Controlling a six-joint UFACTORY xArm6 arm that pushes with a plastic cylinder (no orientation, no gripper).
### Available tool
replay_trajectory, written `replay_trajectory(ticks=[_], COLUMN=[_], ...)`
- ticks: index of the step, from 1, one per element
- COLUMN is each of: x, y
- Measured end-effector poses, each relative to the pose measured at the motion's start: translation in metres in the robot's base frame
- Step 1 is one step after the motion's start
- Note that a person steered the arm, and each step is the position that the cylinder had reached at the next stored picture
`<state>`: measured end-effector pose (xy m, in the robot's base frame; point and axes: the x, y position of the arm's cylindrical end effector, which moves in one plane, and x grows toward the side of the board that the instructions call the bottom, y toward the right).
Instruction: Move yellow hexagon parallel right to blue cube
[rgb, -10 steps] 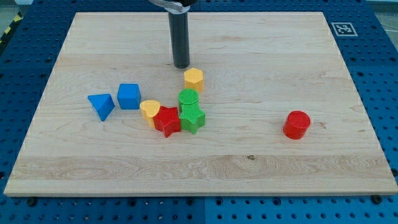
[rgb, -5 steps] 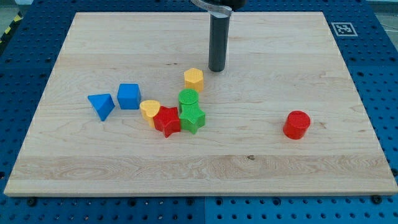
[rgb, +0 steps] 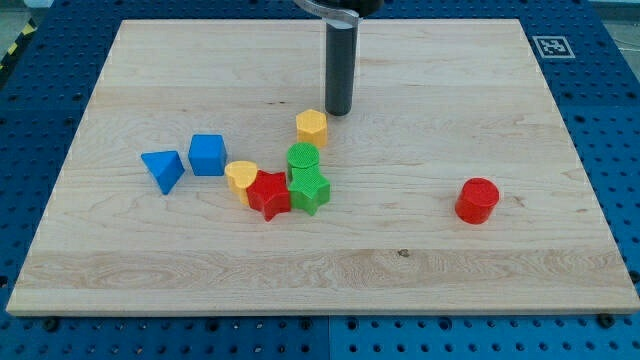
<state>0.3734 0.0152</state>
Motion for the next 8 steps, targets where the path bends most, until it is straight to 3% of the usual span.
replay_trajectory(ticks=[8], x=[0.0092], y=[-0.0117])
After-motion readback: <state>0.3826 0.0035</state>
